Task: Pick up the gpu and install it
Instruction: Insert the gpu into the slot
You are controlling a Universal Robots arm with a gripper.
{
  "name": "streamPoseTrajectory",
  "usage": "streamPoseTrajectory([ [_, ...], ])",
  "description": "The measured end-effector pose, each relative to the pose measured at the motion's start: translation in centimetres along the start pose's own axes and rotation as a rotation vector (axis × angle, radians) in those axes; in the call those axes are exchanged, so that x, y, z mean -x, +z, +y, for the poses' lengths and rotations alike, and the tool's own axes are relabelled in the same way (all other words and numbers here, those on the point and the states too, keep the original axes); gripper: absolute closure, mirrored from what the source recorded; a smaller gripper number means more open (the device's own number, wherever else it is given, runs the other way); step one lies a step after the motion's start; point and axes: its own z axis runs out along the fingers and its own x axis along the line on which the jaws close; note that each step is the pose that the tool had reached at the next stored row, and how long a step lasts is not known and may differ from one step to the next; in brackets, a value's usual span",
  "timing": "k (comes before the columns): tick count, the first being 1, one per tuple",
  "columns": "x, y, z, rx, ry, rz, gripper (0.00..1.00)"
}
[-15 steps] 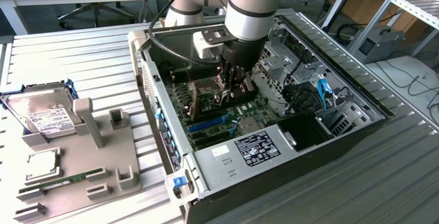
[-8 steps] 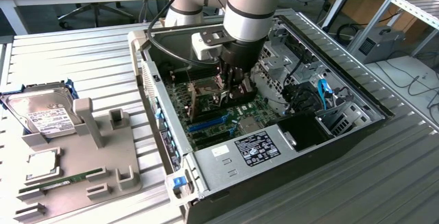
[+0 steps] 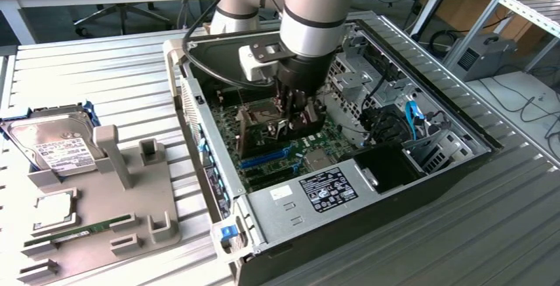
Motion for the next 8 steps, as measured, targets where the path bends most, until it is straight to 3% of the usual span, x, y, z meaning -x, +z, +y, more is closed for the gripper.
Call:
streamPoseTrajectory([
  [8,-0.16,0.11,0.82,0.0000,0.000,0.0000,0.74],
])
